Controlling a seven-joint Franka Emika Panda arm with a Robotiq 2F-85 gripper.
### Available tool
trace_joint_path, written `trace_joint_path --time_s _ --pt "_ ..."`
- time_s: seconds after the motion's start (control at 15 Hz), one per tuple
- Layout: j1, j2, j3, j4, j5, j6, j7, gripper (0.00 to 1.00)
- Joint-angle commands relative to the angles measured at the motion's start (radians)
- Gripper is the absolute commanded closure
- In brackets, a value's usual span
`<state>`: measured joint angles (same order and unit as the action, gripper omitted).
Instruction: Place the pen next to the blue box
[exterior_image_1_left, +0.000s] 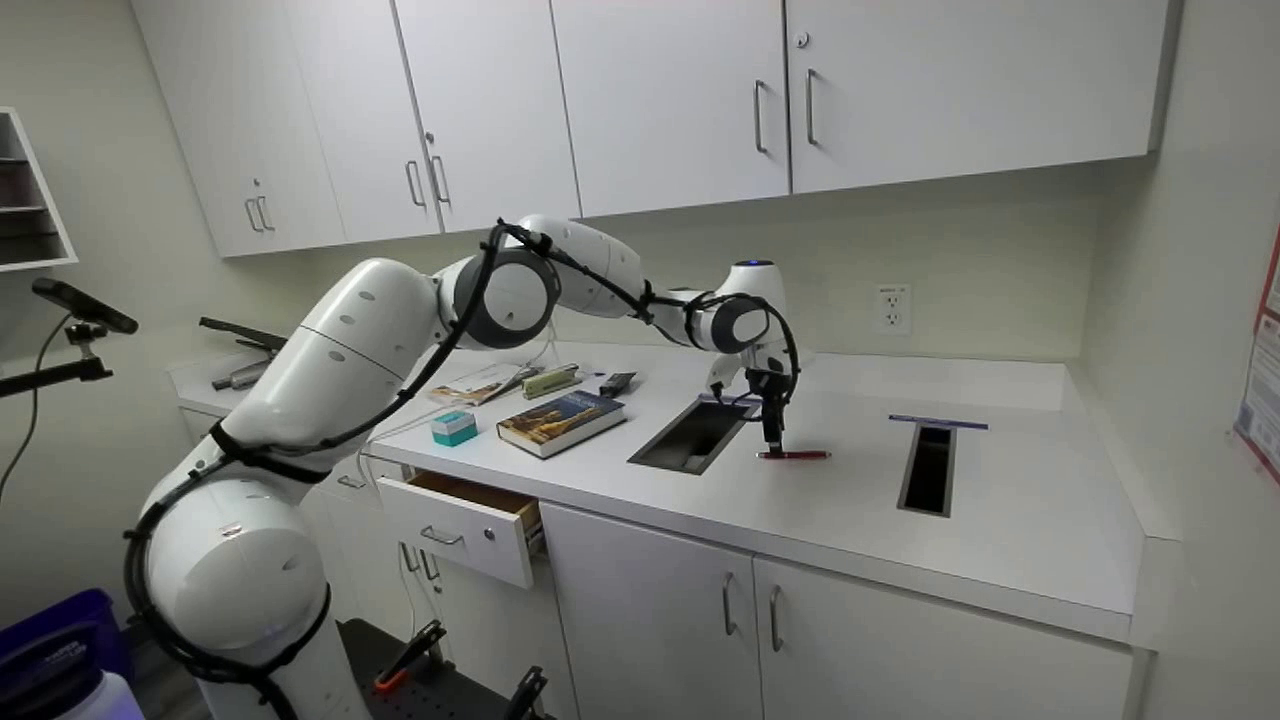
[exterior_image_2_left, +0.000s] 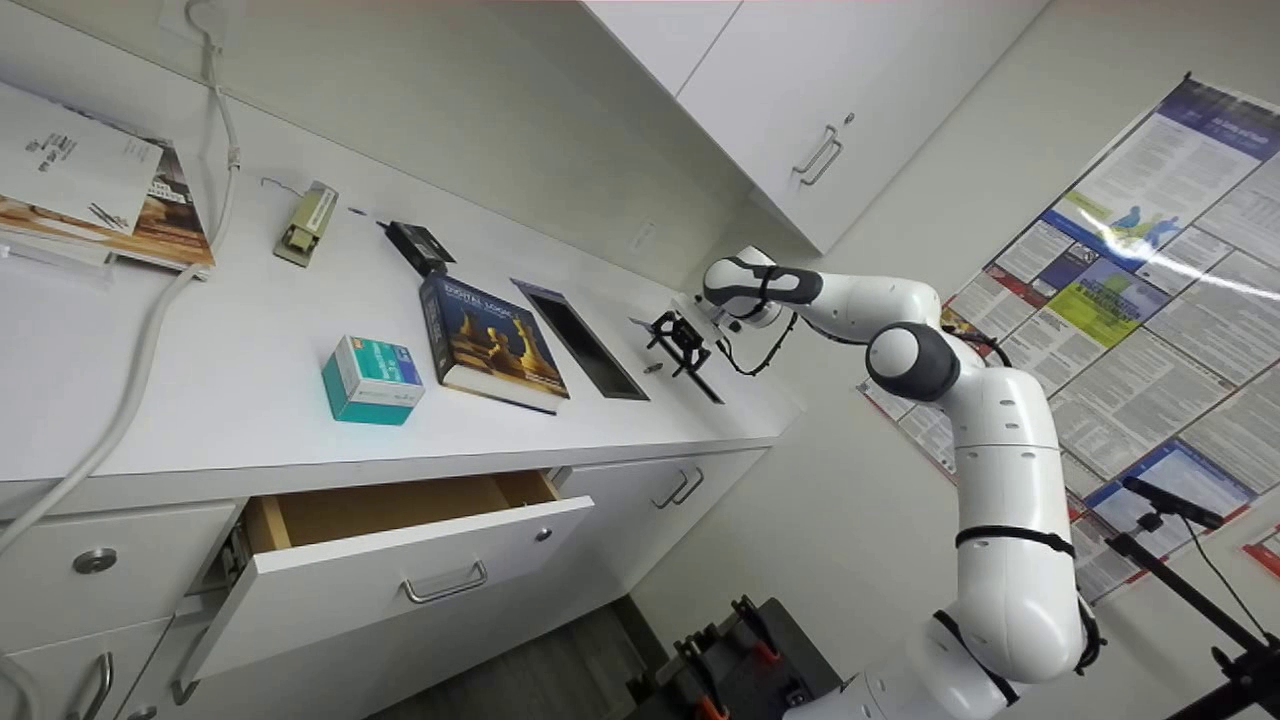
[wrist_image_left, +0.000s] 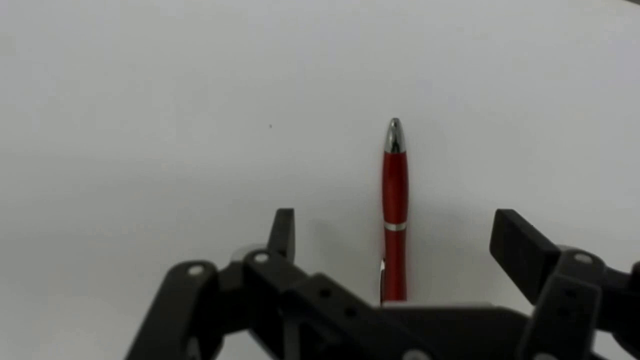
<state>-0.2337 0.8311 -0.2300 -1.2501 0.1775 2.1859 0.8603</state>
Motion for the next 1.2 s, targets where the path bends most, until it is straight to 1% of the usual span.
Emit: trace_joint_path --time_s 0.0,0.13,0.2,0.27,0.4,0.47,0.53,0.87,0.93,1.0,1.07,1.13 --pt "-0.007 0.073 -0.005 0.105 -0.008 -0.057 0.042 0.00" --pt "-0.009 0.095 -0.005 0.128 -0.009 -0.060 0.045 0.00" --pt "-0.009 0.104 -0.005 0.138 -0.010 -0.058 0.044 0.25" --pt "-0.009 0.112 -0.006 0.148 -0.012 -0.055 0.046 0.26" --pt "-0.009 0.123 -0.007 0.165 -0.014 -0.058 0.048 0.41" --pt "-0.009 0.126 -0.008 0.175 -0.017 -0.062 0.048 0.51" --pt "-0.010 0.128 -0.008 0.183 -0.018 -0.067 0.049 0.57" --pt "-0.006 0.137 -0.016 0.198 -0.016 -0.068 0.047 0.97" --pt "-0.004 0.134 -0.017 0.195 -0.019 -0.072 0.045 1.00" --pt "-0.001 0.121 -0.019 0.186 -0.022 -0.076 0.042 1.00" --pt "-0.005 0.061 -0.005 0.137 -0.014 -0.077 -0.004 0.96" --pt "-0.005 0.018 0.004 0.099 -0.013 -0.061 -0.045 0.96"
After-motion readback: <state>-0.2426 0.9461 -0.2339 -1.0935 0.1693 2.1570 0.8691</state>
